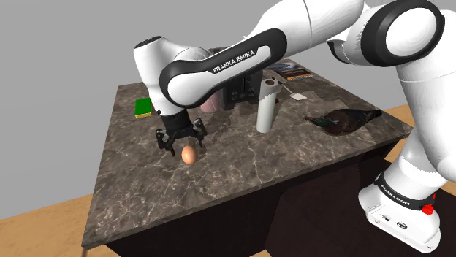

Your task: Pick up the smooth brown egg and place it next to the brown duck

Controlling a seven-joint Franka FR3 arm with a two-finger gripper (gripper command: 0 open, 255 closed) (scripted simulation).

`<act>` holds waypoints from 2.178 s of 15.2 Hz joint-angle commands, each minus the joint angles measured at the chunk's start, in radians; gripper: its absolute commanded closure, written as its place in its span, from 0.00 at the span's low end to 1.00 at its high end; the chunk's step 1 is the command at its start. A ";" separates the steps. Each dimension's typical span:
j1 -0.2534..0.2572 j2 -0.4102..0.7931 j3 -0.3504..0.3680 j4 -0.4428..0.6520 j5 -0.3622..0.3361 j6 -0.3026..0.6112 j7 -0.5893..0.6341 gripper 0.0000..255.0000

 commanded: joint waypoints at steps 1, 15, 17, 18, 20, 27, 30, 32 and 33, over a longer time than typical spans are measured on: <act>-0.004 0.000 -0.001 -0.030 -0.002 0.029 0.004 0.00; -0.004 0.001 -0.001 -0.037 -0.003 0.037 0.005 1.00; -0.004 0.001 -0.001 -0.036 -0.003 0.037 0.005 1.00; -0.004 0.001 -0.002 -0.036 -0.003 0.036 0.005 1.00; -0.004 -0.004 0.000 -0.030 -0.001 0.026 0.004 1.00; -0.002 -0.031 0.009 0.022 0.013 -0.051 -0.003 1.00; 0.000 -0.040 0.012 0.050 0.017 -0.086 -0.006 1.00; 0.002 -0.045 0.014 0.070 0.020 -0.110 -0.008 1.00; 0.003 -0.047 0.014 0.080 0.021 -0.122 -0.009 1.00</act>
